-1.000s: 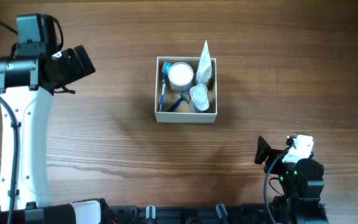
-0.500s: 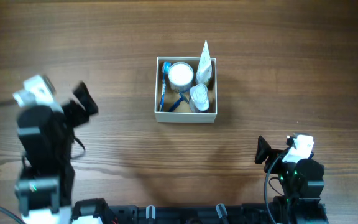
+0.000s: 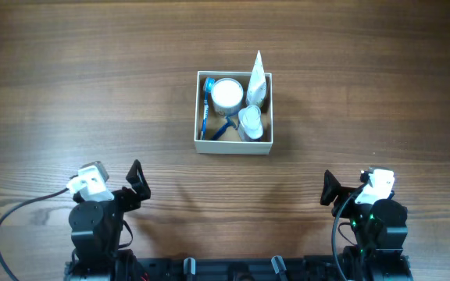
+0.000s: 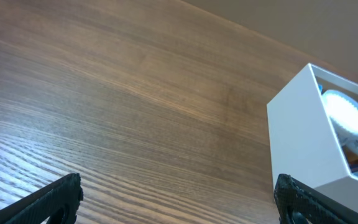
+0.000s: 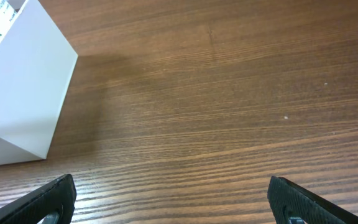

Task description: Pack container

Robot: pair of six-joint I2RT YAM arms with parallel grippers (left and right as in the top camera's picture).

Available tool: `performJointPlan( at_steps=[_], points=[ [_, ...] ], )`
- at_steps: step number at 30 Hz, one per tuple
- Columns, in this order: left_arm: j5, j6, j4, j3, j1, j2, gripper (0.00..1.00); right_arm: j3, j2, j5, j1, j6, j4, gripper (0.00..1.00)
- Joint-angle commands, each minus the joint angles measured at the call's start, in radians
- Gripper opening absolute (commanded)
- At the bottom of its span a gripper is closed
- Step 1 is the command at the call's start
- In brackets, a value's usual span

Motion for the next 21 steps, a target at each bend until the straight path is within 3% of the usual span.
performJointPlan(
  at_steps=[1, 21],
  points=[
    [0.012, 0.005, 0.006, -0.057, -0.008, -0.089, 1.00, 0.000, -0.010, -0.016, 0.003, -0.017, 0.003, 1.00],
    [0.008, 0.006, 0.017, -0.057, -0.008, -0.090, 1.00, 0.000, -0.010, -0.016, 0.003, -0.018, 0.003, 1.00]
  ],
)
